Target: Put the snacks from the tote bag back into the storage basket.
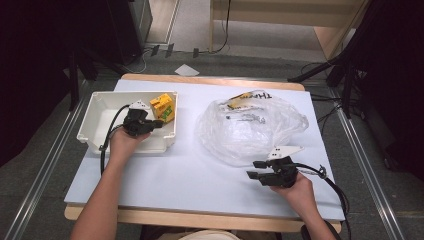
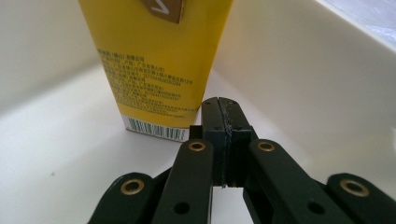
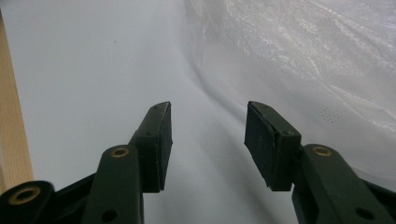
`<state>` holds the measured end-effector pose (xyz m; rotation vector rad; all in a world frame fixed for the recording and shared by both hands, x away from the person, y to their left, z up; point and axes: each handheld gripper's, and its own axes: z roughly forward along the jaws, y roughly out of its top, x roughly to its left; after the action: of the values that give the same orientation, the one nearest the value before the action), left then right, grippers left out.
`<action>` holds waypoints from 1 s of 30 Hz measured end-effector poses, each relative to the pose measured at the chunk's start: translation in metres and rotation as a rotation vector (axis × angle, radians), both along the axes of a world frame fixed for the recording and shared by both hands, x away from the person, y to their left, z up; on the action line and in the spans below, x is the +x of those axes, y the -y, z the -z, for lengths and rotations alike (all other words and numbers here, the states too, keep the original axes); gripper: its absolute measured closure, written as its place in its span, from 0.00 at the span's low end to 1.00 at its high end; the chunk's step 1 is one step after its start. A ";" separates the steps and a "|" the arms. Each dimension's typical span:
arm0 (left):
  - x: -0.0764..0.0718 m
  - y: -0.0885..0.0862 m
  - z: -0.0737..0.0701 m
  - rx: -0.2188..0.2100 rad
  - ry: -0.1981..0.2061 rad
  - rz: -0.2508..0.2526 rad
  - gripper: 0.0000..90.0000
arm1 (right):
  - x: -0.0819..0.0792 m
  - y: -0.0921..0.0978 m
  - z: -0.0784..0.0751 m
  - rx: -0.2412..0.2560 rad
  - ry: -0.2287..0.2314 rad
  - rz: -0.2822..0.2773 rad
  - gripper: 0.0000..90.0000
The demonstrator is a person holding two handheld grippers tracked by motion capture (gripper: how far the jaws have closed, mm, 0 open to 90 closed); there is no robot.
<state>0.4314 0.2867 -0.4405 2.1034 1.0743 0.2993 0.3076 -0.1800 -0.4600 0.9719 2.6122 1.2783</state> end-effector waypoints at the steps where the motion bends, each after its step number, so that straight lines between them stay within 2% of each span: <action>1: 0.001 -0.001 0.000 0.002 0.000 -0.002 1.00 | 0.000 0.000 0.000 0.000 -0.001 0.000 0.58; 10: 0.007 -0.005 0.003 -0.003 -0.008 -0.028 1.00 | 0.000 0.000 0.000 -0.002 0.000 -0.002 0.59; 17: 0.015 -0.004 0.007 0.005 -0.031 -0.041 1.00 | 0.001 -0.001 0.001 -0.001 0.001 -0.006 0.59; 30: 0.022 -0.005 0.009 0.002 -0.039 -0.089 1.00 | 0.001 -0.001 0.001 -0.004 0.002 -0.005 0.59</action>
<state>0.4532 0.2916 -0.4495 2.0740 1.1932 0.3032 0.3082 -0.1791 -0.4612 0.9638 2.6156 1.2740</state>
